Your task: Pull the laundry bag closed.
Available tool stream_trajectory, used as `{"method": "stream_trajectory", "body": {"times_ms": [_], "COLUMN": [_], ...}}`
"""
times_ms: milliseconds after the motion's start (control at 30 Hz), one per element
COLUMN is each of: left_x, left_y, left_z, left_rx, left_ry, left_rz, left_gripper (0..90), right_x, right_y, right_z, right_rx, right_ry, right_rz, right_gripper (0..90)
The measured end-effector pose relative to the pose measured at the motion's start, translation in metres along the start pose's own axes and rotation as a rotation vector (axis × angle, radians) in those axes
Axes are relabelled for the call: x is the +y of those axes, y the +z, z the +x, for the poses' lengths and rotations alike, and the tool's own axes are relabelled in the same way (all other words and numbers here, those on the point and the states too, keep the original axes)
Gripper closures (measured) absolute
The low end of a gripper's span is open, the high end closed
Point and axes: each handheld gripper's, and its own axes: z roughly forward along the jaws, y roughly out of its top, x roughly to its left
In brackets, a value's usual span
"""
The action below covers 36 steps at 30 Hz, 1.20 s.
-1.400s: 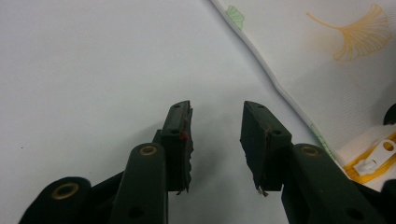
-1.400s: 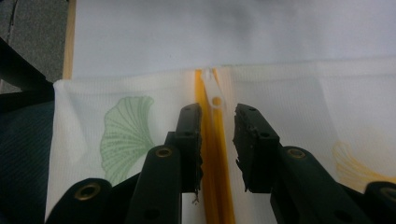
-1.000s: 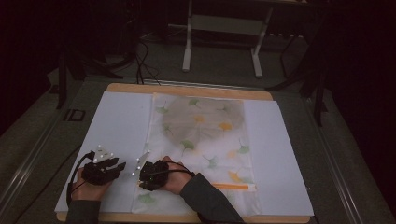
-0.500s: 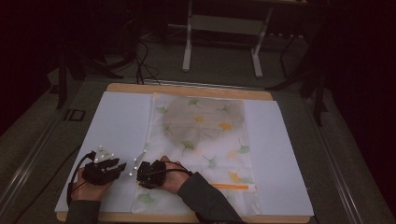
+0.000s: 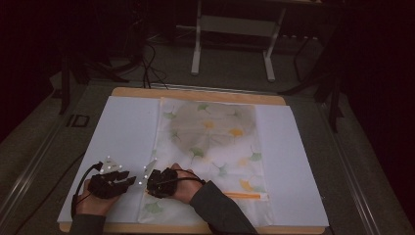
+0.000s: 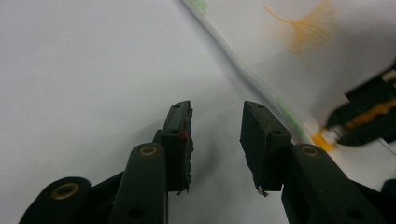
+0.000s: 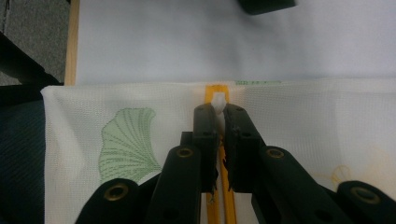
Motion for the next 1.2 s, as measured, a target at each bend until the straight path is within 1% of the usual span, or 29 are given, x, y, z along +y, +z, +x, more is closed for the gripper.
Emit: {"method": "stream_trajectory", "body": {"times_ms": [167,300,367,400,533,567,633,700,733,900,1033,1133,1200], "left_x": [-0.001,-0.003,-0.003,-0.005,-0.006,-0.007,-0.008,-0.009,-0.009,-0.009,-0.009,-0.008,-0.008], "left_y": [-0.001,-0.001,-0.001,-0.002,-0.002,-0.001,0.000,0.002,0.002,0.007,0.012,0.015,0.017], "left_z": [-0.006,-0.010,-0.010,-0.013,-0.016,-0.017,-0.019,-0.019,-0.019,-0.020,-0.022,-0.023,-0.023], "left_rx": [-0.040,-0.098,-0.098,-0.128,-0.155,-0.178,-0.203,-0.242,-0.253,-0.278,-0.302,-0.308,-0.322], "left_ry": [-0.001,-0.030,-0.030,-0.046,-0.051,-0.050,-0.052,-0.057,-0.062,-0.061,-0.049,-0.050,-0.055], "left_rz": [0.008,0.014,0.014,0.012,0.008,0.015,0.027,0.033,0.036,0.059,0.084,0.092,0.093], "left_gripper": [63.5,62.6,61.7,59.5,57.4,57.1,56.7,56.9,57.1,59.1,61.8,61.9,62.0], "right_x": [0.000,-0.001,-0.001,0.000,0.000,0.000,0.000,0.001,0.001,0.000,0.001,0.001,0.001], "right_y": [-0.002,-0.002,-0.002,-0.002,-0.002,-0.002,-0.003,-0.004,-0.004,-0.006,-0.009,-0.010,-0.011], "right_z": [0.000,0.000,0.000,0.001,0.001,0.000,0.001,0.001,0.002,0.001,0.001,0.002,0.002], "right_rx": [-0.004,-0.004,-0.004,-0.007,-0.010,-0.011,-0.017,-0.022,-0.024,-0.026,-0.030,-0.033,-0.035], "right_ry": [-0.004,-0.004,-0.002,-0.003,-0.008,-0.009,-0.013,-0.015,-0.014,-0.019,-0.020,-0.022,-0.025], "right_rz": [0.001,0.000,0.000,0.000,-0.001,-0.002,-0.004,0.000,-0.001,-0.011,-0.013,-0.018,-0.017], "right_gripper": [84.4,84.4,84.4,84.5,84.5,84.5,84.5,84.5,84.5,84.6,84.5,84.6,84.6]}}
